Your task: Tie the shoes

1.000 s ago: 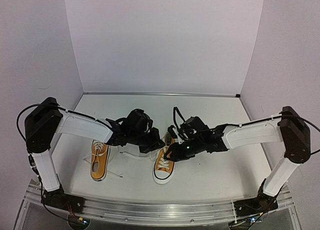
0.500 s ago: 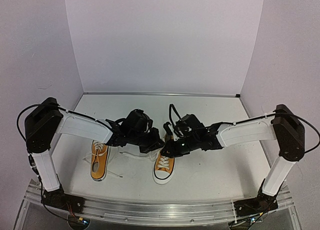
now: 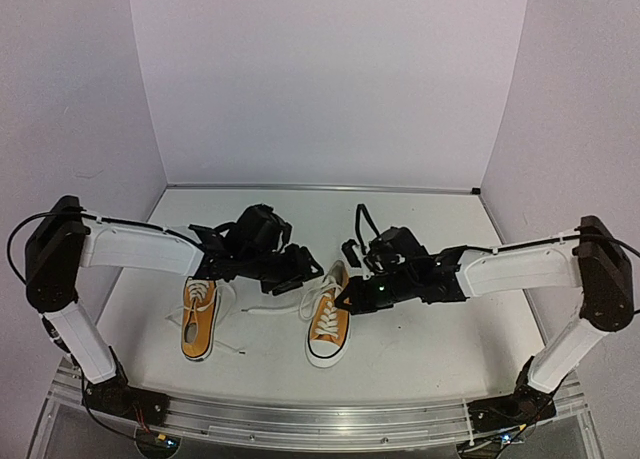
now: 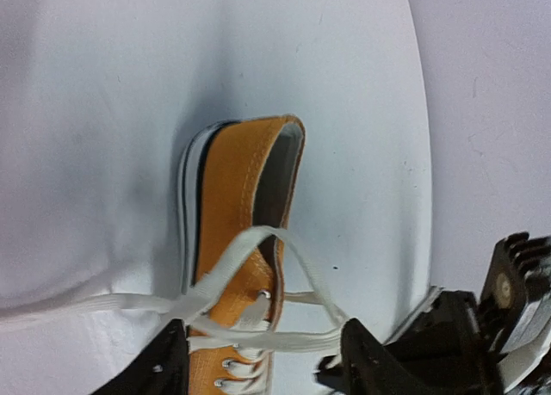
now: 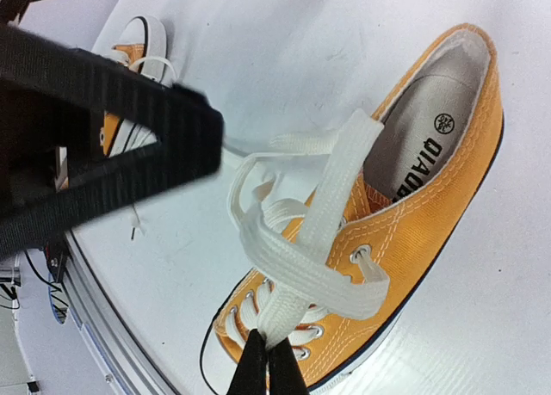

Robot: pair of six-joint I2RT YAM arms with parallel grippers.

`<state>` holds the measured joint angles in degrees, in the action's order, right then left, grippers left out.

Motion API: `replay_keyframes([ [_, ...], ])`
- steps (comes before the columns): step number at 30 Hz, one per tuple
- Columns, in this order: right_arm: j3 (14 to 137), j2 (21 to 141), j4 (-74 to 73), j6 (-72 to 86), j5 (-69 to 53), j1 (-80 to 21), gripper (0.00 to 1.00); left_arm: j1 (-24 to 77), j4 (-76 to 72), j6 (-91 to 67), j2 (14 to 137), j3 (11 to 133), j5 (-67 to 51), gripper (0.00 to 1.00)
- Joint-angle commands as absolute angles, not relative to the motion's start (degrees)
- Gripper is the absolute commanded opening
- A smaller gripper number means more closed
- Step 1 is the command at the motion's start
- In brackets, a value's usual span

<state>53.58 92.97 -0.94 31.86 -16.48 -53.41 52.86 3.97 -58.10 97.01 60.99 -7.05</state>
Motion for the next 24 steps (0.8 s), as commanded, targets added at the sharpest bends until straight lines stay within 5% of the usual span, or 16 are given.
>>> replay_keyframes([
  [1,51.8,88.9,-2.2,32.4,-14.2,-53.5,0.0,51.2,17.1,-45.9,88.6,61.3,2.8,0.73],
  [9,47.7,86.0,-2.9,33.3,-13.5,-53.5,0.0,49.2,34.6,-22.6,88.2,61.2,6.4,0.83],
  [24,47.5,86.2,-2.9,34.0,-13.6,-53.5,0.0,49.2,38.0,1.6,99.8,63.8,1.8,0.7],
])
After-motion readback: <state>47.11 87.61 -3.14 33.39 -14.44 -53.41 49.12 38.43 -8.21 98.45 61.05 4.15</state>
